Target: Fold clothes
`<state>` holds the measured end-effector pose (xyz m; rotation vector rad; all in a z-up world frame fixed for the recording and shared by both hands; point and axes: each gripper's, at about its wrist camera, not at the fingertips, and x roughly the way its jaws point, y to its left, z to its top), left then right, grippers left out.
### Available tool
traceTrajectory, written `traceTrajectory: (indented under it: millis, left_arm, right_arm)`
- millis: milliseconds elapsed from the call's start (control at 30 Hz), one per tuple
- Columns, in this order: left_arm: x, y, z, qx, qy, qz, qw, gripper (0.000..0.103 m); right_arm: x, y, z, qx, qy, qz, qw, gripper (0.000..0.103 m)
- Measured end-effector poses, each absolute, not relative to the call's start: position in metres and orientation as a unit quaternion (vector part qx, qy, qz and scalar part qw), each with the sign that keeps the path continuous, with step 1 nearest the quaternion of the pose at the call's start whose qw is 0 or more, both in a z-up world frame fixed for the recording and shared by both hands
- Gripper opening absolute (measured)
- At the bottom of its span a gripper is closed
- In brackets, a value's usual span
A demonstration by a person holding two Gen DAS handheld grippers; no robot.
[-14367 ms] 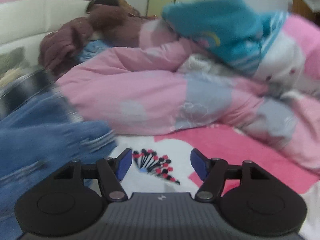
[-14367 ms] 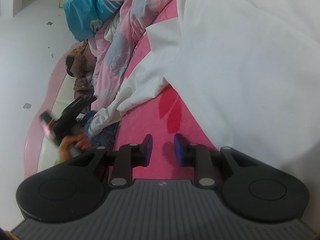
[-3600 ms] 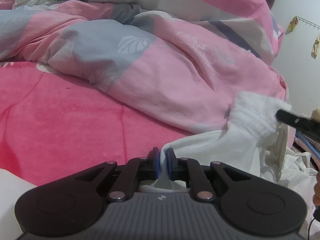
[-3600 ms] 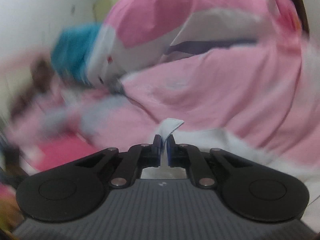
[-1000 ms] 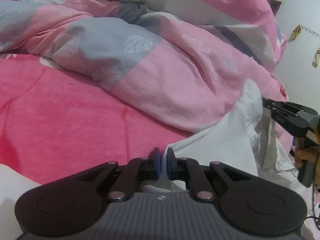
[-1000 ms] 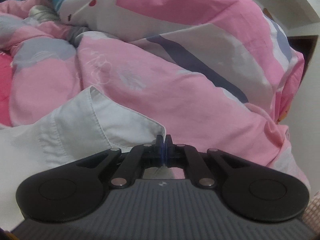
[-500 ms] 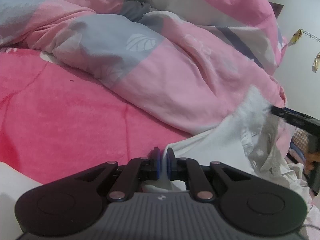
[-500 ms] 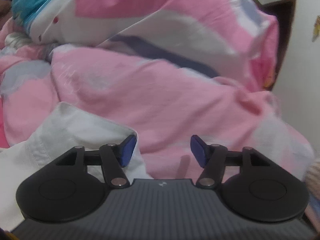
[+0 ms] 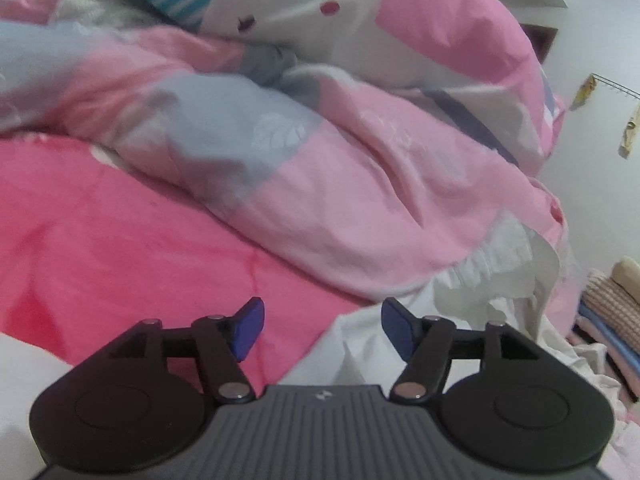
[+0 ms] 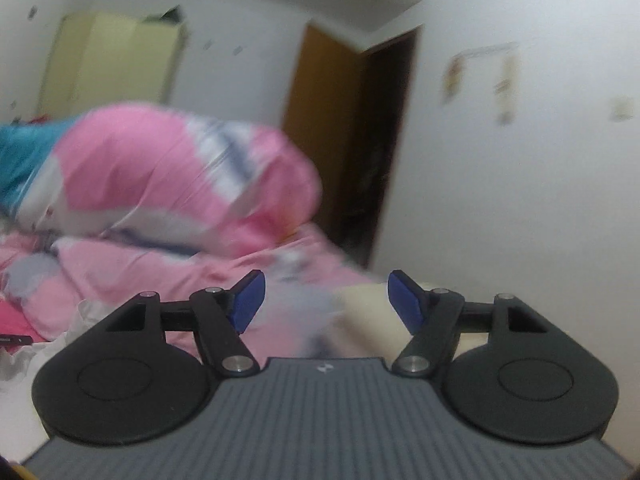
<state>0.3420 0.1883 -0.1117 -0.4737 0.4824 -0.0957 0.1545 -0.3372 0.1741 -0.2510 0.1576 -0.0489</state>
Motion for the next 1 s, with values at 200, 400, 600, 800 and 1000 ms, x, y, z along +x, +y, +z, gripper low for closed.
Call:
traceTrajectory:
  millis: [200, 400, 600, 800, 1000]
  left_arm:
    - [0.313, 0.194, -0.075, -0.205, 0.196, 0.005, 0.959, 0.066]
    - [0.298, 0.146, -0.050, -0.123, 0.241, -0.054, 0.961, 0.061]
    - [0.293, 0.095, -0.071, -0.090, 0.323, -0.105, 0.936, 0.041]
    - [0.302, 0.079, -0.090, -0.059, 0.336, -0.089, 0.936, 0.033]
    - [0.304, 0.071, -0.094, -0.042, 0.330, -0.085, 0.939, 0.033]
  right_arm:
    - [0.018, -0.405, 0.200, -0.100, 0.091, -0.060, 0.989, 0.068]
    - [0.025, -0.386, 0.072, 0.020, 0.262, 0.077, 0.962, 0.061]
    - [0.110, -0.291, -0.087, 0.070, 0.368, 0.212, 0.902, 0.040]
    - [0.159, -0.258, -0.111, 0.039, 0.368, 0.214, 0.904, 0.041]
    - [0.160, -0.249, -0.113, 0.006, 0.354, 0.222, 0.908, 0.033]
